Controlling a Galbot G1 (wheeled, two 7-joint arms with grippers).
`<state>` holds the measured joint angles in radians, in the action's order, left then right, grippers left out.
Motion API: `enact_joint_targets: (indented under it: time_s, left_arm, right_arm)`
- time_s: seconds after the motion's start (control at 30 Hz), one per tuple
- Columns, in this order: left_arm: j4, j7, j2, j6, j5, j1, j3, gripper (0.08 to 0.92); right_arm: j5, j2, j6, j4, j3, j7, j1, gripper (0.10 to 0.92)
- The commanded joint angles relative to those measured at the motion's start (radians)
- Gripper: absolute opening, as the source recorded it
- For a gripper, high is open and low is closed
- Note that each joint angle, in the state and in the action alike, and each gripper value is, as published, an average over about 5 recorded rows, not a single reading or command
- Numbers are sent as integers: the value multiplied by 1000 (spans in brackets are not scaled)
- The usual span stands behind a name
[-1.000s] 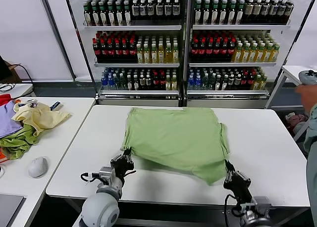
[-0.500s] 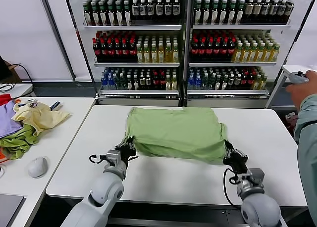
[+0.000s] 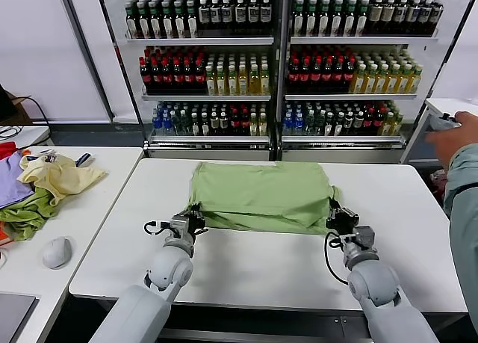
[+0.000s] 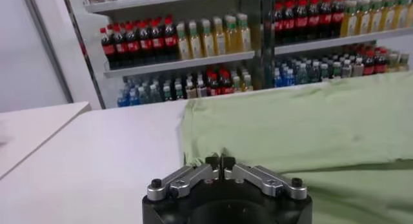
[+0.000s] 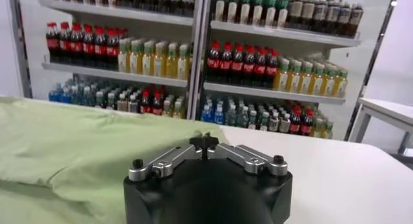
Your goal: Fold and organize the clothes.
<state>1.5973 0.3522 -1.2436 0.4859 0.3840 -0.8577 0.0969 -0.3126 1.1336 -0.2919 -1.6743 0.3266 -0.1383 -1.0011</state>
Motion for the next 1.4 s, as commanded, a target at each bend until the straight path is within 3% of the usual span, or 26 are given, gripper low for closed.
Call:
enact_joint_targets:
  time_s: [0.03, 0.37, 0.63, 0.77, 0.9, 1.0, 1.4]
  left_arm:
    - [1, 0, 1, -14, -14, -13, 11, 201]
    - [138, 3, 14, -30, 0, -154, 61, 495]
    - [80, 15, -4, -19, 76, -133, 70, 720]
    - [36, 26, -21, -24, 85, -104, 66, 806]
    - [4, 44, -34, -38, 76, -101, 59, 820]
    - [-11, 54, -39, -42, 77, -99, 55, 787]
    - [-8, 60, -30, -33, 174, -94, 56, 449]
  right_arm:
    - [19, -1, -5, 15, -11, 9, 7, 248]
    - [-14, -20, -37, -192, 157, 8, -222, 533]
    - [-114, -13, -113, -133, 172, -26, -211, 761]
    - [-129, -5, -127, -89, 138, -33, -172, 817]
    - [-127, 0, -150, -55, 112, -35, -155, 806]
    - [-128, 3, -156, -36, 104, -29, -153, 741]
    - [-133, 14, -158, -36, 98, -5, -171, 405]
